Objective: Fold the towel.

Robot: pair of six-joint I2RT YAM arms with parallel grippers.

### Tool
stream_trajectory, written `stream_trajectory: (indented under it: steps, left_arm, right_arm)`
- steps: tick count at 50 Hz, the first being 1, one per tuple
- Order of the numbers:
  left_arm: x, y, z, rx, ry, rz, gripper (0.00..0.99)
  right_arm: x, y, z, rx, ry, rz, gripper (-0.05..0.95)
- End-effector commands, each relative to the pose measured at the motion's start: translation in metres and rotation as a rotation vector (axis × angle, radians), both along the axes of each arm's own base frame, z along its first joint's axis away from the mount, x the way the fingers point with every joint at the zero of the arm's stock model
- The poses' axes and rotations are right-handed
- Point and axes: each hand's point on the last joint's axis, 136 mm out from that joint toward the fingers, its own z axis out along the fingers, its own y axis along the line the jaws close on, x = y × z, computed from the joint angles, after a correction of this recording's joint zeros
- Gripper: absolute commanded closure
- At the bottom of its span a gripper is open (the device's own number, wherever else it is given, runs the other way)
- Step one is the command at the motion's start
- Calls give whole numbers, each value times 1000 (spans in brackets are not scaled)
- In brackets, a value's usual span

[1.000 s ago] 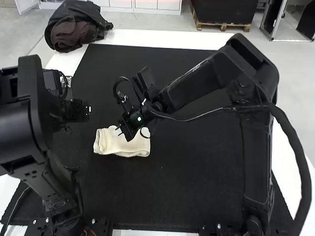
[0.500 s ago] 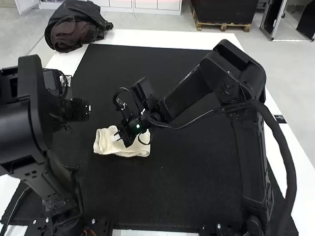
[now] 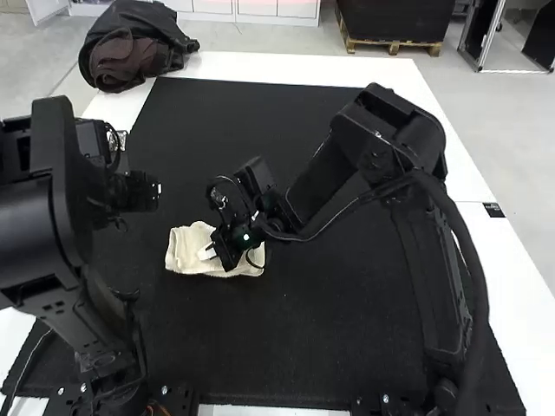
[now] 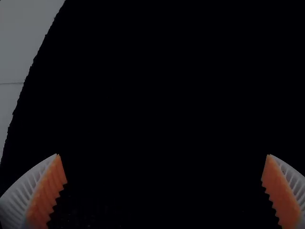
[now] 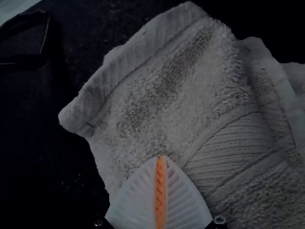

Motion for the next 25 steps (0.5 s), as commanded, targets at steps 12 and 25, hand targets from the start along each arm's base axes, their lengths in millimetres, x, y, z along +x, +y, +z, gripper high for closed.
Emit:
stream_trajectory:
  steps: [12, 25]
  left_arm:
    - [12, -1, 23, 6, -57, -18, 34]
    - [16, -8, 29, -4, -67, -29, 34]
  right_arm:
    - [21, -10, -17, 15, 4, -41, 920]
    - [28, -18, -40, -7, 8, -53, 920]
